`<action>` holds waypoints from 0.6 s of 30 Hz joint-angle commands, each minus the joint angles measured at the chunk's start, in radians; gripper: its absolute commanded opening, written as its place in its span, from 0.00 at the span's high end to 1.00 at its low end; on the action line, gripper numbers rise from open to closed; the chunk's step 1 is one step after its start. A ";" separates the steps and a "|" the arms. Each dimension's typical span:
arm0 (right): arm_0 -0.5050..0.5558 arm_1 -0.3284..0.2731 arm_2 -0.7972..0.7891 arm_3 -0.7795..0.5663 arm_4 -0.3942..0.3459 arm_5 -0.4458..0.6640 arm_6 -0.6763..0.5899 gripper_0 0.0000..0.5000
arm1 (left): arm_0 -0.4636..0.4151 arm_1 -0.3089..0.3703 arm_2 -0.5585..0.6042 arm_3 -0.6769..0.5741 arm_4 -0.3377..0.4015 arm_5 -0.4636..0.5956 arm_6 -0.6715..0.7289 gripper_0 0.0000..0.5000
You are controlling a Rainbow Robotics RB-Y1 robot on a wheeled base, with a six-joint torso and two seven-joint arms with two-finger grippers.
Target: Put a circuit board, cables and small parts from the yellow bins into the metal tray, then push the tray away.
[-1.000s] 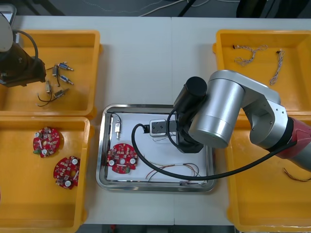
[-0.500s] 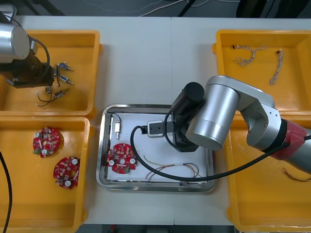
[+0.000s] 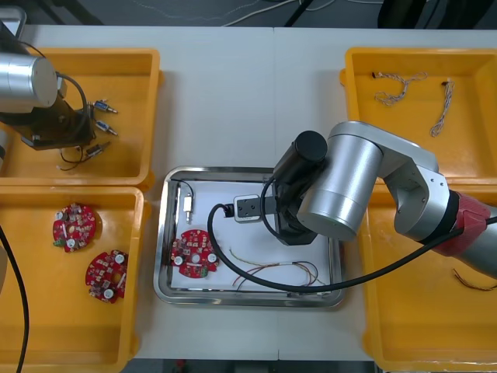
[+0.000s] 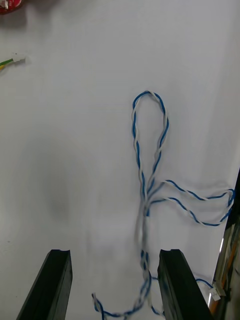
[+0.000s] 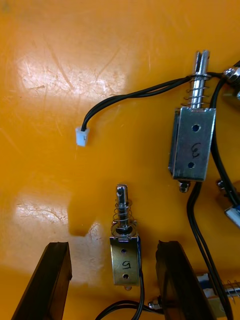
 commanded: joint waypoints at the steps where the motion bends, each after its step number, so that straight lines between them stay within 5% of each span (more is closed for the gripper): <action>1: -0.022 -0.008 -0.004 -0.028 -0.010 -0.002 0.022 0.00 | -0.048 -0.012 -0.012 0.006 0.001 -0.012 -0.094 0.00; 4: -0.022 -0.014 -0.006 -0.035 -0.010 0.002 0.024 0.00 | -0.048 -0.012 -0.012 0.009 -0.001 -0.012 -0.094 0.02; 7: -0.022 -0.025 -0.009 -0.054 -0.018 0.008 0.021 0.00 | -0.048 -0.012 -0.012 0.009 -0.001 -0.012 -0.094 0.17; 10: -0.022 -0.033 -0.038 -0.069 -0.054 0.030 0.016 0.00 | -0.048 -0.012 -0.012 0.009 0.001 -0.011 -0.093 0.53; 12: -0.023 -0.033 -0.076 -0.078 -0.097 0.071 0.014 0.00 | -0.048 -0.012 -0.012 0.009 0.001 -0.011 -0.090 0.90; 13: -0.022 -0.033 -0.089 -0.083 -0.106 0.084 0.014 0.00 | -0.048 -0.012 -0.012 0.009 0.001 -0.011 -0.090 0.96; 18: -0.023 -0.033 -0.198 -0.123 -0.160 0.202 0.004 0.00 | -0.048 -0.012 -0.012 0.009 0.001 -0.011 -0.090 1.00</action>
